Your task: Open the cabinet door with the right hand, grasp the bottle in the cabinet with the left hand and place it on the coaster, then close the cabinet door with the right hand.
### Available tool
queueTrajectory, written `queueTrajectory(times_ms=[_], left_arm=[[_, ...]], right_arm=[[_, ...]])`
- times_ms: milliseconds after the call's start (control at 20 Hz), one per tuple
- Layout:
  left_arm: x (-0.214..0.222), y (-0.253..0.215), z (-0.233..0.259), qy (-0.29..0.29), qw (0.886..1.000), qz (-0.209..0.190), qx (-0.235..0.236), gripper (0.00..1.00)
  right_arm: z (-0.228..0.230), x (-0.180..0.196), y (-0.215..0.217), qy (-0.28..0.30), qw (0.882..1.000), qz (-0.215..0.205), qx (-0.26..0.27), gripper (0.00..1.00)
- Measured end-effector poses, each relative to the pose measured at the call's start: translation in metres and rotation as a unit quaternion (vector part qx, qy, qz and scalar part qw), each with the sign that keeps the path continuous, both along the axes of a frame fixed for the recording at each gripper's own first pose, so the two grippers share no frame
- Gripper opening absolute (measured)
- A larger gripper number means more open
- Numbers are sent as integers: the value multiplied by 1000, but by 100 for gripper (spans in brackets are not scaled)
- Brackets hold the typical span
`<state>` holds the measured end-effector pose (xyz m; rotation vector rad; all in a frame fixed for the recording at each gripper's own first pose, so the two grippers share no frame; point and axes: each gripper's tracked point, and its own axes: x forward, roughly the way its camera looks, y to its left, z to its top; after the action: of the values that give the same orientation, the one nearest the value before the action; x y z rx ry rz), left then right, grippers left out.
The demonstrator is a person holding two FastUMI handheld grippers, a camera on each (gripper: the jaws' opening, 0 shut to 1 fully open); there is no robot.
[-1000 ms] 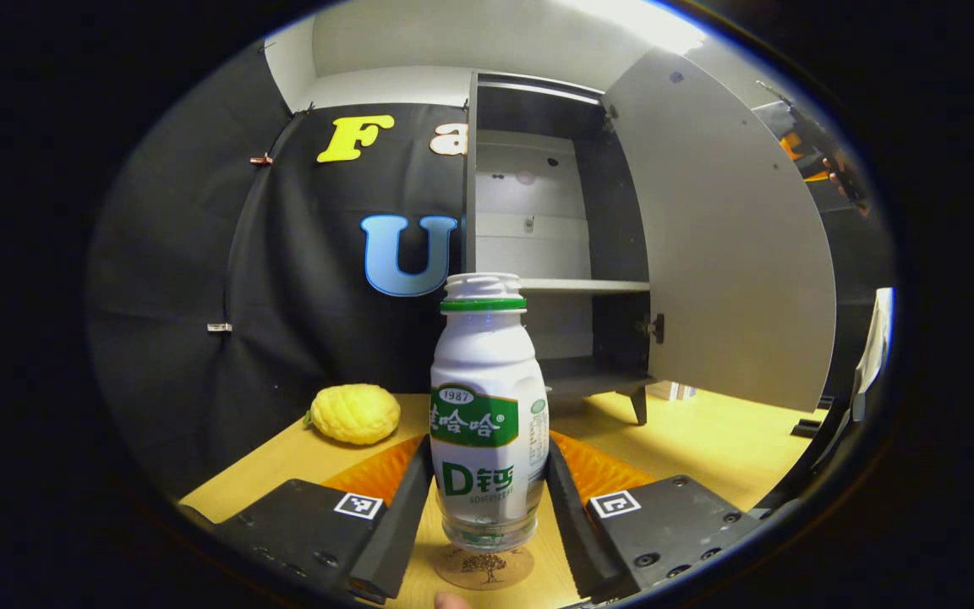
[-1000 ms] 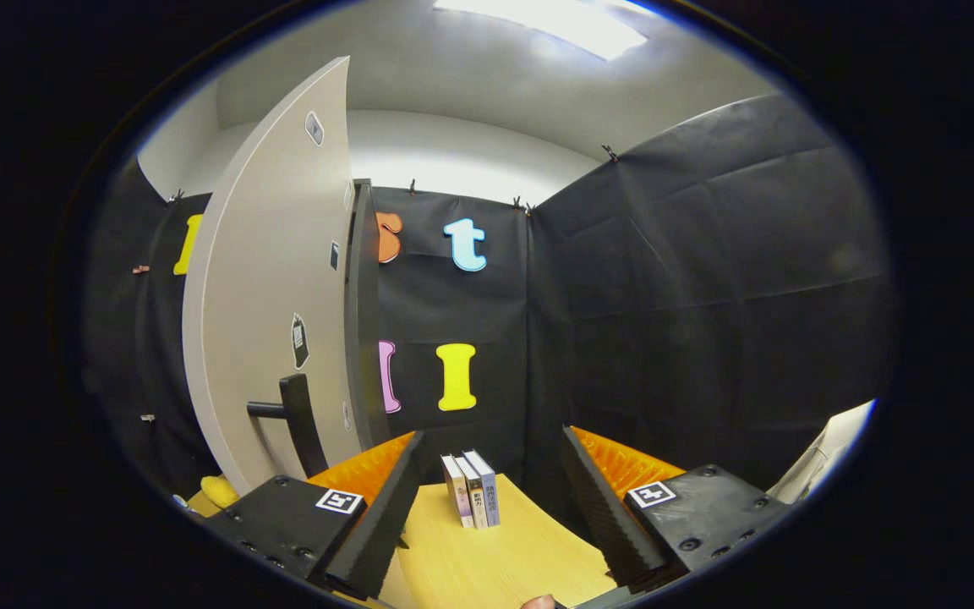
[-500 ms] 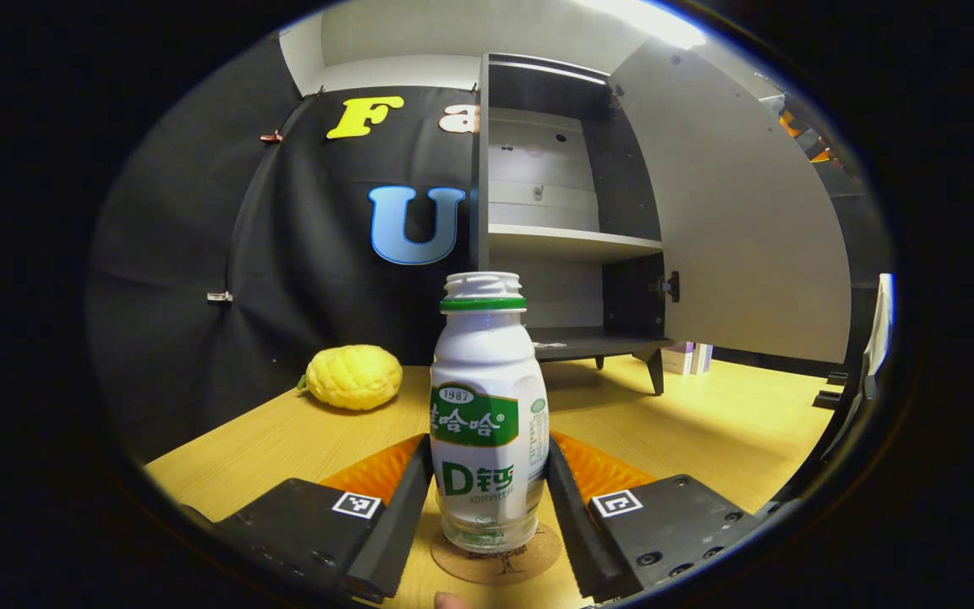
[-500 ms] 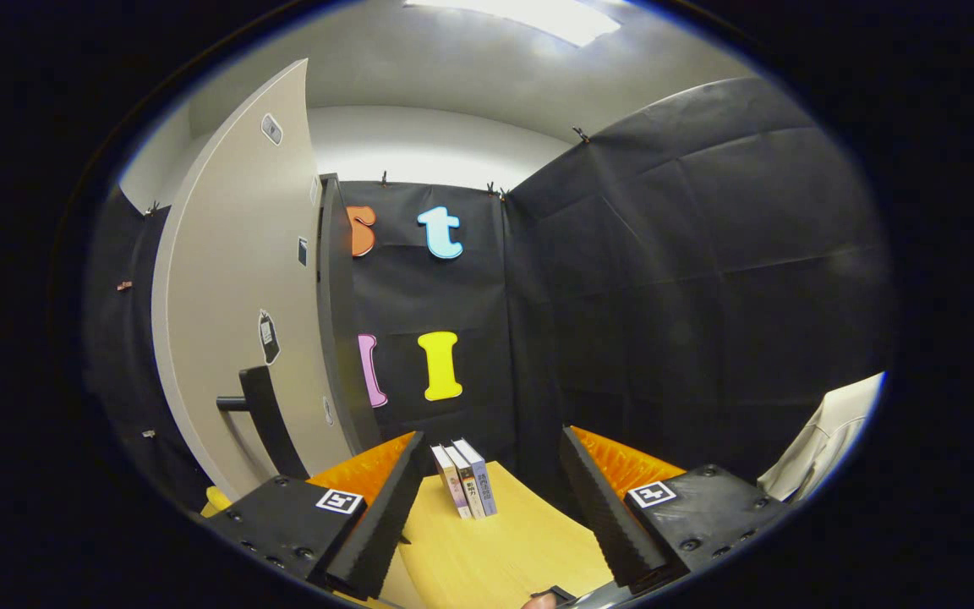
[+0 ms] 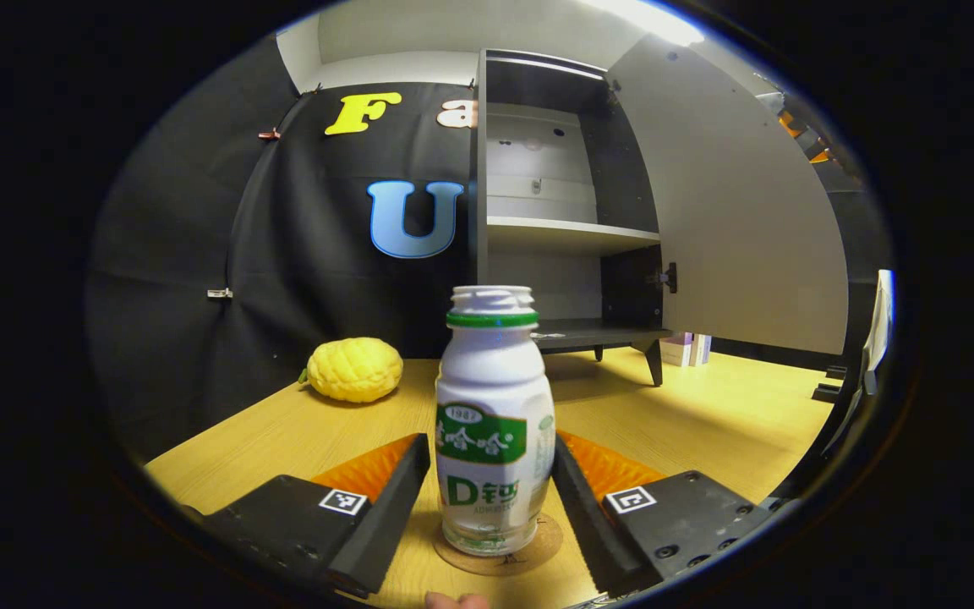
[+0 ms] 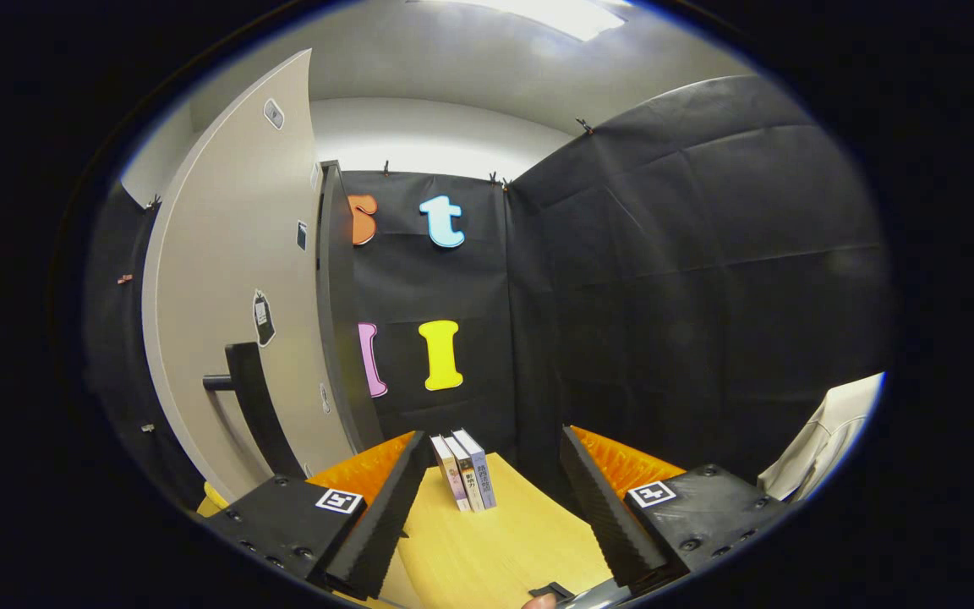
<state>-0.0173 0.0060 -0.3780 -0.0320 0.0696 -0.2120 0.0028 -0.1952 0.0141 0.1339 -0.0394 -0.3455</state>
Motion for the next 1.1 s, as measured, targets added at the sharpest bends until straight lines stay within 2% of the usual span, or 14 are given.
queueTrajectory(times_ms=[50, 150, 450, 650, 850, 1000, 1100], left_arm=[[-1, -2, 3, -1, 1000, -4, 2, 92], [-2, -2, 10, 2, 1000, -7, 5, 96], [-1, 5, 62, 12, 999, 28, -13, 95], [-5, 11, 117, 10, 999, 50, -5, 95], [-11, 13, 177, 13, 996, 92, -1, 95], [-14, 2, 228, 9, 995, 101, 3, 95], [-13, -9, 253, 12, 995, 99, -16, 94]], right_arm=[[0, 0, -2, -1, 1000, 0, 1, 98], [-1, -1, -3, -2, 1000, 2, 3, 98], [3, 0, -1, -5, 1000, 11, -2, 98], [-1, 7, 3, 17, 999, 19, -19, 98], [6, 16, 21, 17, 997, 59, -38, 98], [16, 26, 30, 5, 996, 86, -31, 98], [22, 26, 29, -2, 994, 94, -47, 98]])
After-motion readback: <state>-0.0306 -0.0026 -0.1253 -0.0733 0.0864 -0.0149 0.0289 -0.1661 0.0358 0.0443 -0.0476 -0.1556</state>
